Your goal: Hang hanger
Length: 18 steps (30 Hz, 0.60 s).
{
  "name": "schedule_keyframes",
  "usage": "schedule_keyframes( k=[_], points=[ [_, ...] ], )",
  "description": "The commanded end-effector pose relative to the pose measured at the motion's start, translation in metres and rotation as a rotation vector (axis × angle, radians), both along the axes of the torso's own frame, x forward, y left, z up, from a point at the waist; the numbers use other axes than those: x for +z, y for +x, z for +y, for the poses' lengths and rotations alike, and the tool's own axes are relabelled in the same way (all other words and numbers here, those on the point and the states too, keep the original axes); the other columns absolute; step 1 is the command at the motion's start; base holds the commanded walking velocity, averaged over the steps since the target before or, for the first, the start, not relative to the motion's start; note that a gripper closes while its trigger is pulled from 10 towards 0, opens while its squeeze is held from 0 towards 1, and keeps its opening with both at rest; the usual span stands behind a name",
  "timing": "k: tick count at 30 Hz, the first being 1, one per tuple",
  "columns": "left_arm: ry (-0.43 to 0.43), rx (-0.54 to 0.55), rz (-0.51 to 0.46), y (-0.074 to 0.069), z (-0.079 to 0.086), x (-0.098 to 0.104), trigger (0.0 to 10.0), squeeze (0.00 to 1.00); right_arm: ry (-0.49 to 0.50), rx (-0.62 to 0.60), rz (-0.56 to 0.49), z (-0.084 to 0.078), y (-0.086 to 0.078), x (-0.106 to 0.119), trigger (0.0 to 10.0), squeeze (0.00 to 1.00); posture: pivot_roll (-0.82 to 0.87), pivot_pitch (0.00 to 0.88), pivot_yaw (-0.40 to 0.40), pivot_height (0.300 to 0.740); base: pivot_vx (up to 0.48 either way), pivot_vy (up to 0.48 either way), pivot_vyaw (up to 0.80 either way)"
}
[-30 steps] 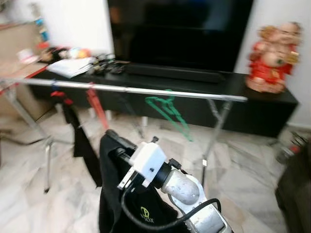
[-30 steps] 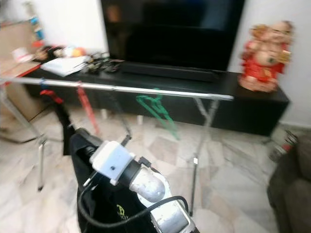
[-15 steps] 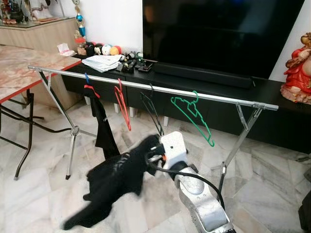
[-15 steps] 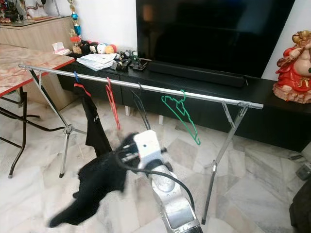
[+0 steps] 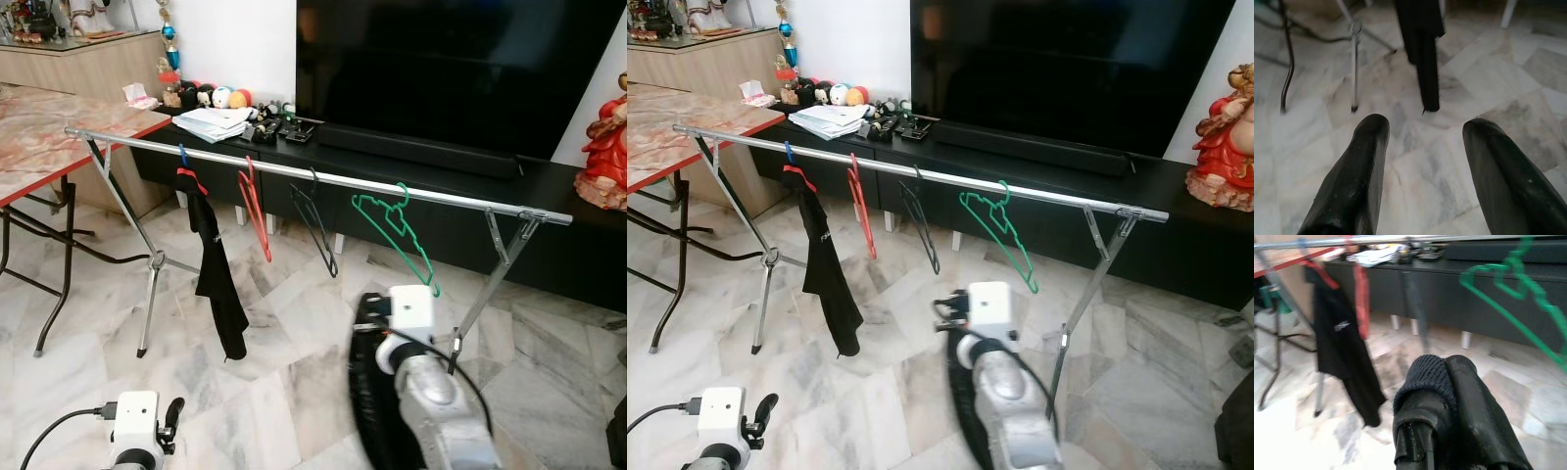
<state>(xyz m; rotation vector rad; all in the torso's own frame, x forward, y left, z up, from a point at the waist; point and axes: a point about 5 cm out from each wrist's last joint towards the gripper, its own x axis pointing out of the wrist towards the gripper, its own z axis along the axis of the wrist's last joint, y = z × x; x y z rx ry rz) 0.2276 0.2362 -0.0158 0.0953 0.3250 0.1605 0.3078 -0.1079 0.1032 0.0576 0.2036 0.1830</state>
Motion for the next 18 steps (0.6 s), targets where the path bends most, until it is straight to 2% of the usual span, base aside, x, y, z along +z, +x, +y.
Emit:
schedule_keyframes(
  k=[1,6,9,10,12,18],
  points=[
    [0.021,-0.031,-0.024,0.003,-0.004,0.004,10.0,0.0,0.023,-0.013,-0.015,-0.003,0.003,0.005,10.0,0.0,0.02,0.0,0.037,0.74,0.0,0.0,0.0],
    [0.026,-0.086,-0.148,0.021,-0.018,0.028,10.0,0.0,0.028,-0.069,0.005,-0.022,0.005,-0.004,10.0,0.0,0.02,0.0,0.03,0.74,0.0,0.0,0.0],
    [0.028,-0.1,-0.166,0.023,-0.022,0.033,10.0,0.0,0.026,-0.08,0.012,-0.025,0.004,-0.007,10.0,0.0,0.02,0.0,0.028,0.74,0.0,0.0,0.0],
    [0.021,-0.129,-0.191,0.029,-0.03,0.038,10.0,0.0,0.037,-0.098,0.034,-0.031,0.003,-0.014,10.0,0.0,0.04,0.0,0.019,0.74,0.0,0.0,0.0],
    [0.017,-0.148,-0.21,0.033,-0.036,0.043,10.0,0.0,0.033,-0.125,0.05,-0.039,0.004,-0.021,10.0,0.0,0.04,0.0,0.014,0.74,0.0,0.0,0.0],
    [0.013,-0.196,-0.239,0.037,-0.045,0.055,10.0,0.0,0.019,-0.214,0.035,-0.066,0.008,-0.027,10.0,0.0,0.04,0.0,0.017,0.74,0.0,0.0,0.0]
  ],
)
